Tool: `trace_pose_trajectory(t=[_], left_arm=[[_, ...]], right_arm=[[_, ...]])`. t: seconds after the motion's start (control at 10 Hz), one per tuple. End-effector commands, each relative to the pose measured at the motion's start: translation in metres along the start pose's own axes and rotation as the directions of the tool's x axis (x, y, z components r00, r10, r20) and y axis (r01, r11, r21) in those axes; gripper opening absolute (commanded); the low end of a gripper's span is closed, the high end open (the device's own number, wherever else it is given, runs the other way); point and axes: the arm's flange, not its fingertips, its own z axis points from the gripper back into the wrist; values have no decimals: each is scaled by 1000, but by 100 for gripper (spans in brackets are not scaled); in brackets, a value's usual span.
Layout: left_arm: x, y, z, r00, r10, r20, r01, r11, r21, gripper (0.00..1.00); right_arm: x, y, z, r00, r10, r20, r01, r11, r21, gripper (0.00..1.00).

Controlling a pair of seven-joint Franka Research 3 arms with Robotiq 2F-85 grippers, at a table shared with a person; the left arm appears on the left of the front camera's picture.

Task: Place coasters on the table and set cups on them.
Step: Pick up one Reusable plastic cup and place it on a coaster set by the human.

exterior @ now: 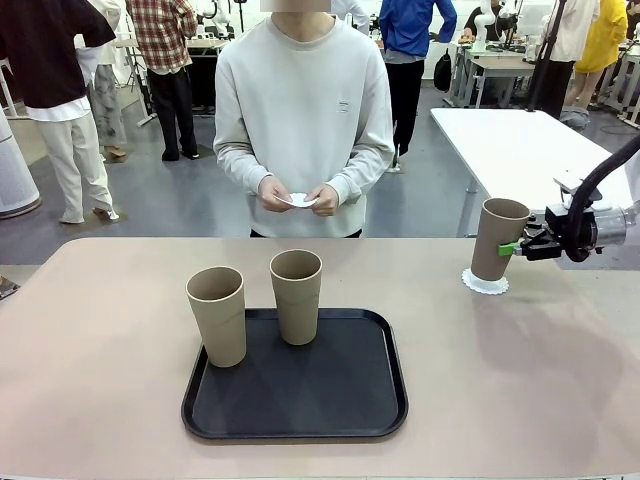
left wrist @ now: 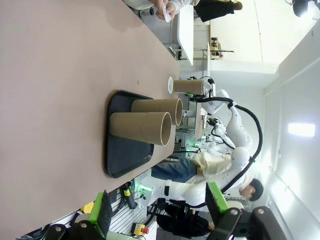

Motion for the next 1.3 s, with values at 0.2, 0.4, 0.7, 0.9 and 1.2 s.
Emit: trace_pose_trajectory(t=[0.2,0.4,0.7,0.9,1.2], left_arm=[[0,-2,1,1000,-6,4,6,1000,-21,100],[0,-2,1,1000,-6,4,6,1000,-21,100],[0,-2,1,1000,-6,4,6,1000,-21,100],[0,-2,1,1000,-6,4,6,1000,-21,100],[0,-2,1,1000,-6,4,6,1000,-21,100]], right_arm=[[-5,-12,3,1000,-11,1,11,999,32,87],[-7,-14,0,1000,-24,0,24,999,47,87],[-16,-19,-3,999,-49,-5,49,997,54,87],[-18,-19,-3,998,-56,-7,57,996,66,87],[-17,-19,-4,997,-77,-17,78,994,71,100]])
